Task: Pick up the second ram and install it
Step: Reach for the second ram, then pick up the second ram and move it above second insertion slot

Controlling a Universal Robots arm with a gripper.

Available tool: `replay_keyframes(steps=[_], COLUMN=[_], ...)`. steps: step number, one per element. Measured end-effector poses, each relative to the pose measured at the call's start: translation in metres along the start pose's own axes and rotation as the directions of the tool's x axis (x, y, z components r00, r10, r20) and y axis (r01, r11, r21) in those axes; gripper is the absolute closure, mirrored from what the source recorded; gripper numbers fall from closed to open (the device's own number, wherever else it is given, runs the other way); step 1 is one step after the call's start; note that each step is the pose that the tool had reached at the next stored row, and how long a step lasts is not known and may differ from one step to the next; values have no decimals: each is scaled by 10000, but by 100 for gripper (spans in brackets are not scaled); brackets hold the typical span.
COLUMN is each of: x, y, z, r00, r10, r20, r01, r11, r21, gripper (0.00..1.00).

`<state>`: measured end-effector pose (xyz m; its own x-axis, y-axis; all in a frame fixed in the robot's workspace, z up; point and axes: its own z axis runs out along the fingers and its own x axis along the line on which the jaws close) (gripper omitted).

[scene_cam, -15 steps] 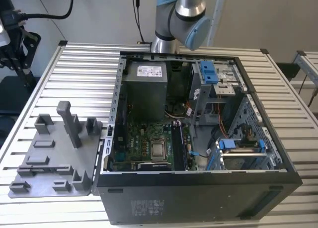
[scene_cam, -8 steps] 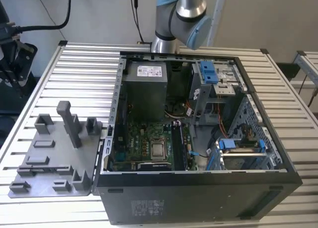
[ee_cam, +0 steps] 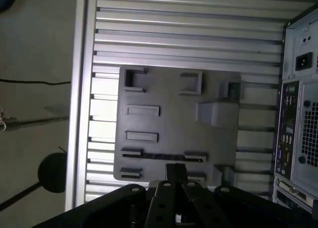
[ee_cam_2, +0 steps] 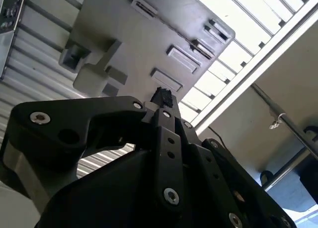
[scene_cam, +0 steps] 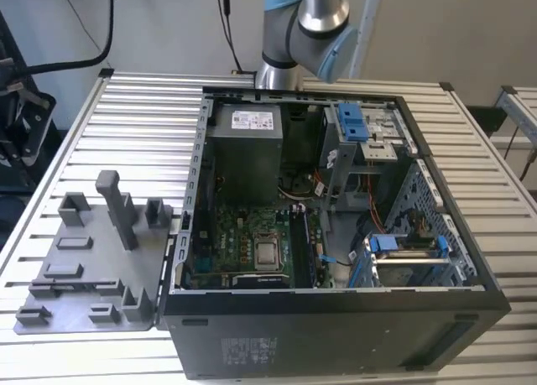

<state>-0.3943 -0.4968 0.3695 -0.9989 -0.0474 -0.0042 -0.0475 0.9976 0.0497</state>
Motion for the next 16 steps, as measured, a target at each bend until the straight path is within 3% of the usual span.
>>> replay_keyframes(steps=[4,16], x=[4,4], y=[-69,-71], z=[-1,0], r00=[10000,10000], r10=[2,3], r20=[1,-13], r01=[-2,-3], r11=[10000,10000], r21=[-20,-22], gripper=[89,89])
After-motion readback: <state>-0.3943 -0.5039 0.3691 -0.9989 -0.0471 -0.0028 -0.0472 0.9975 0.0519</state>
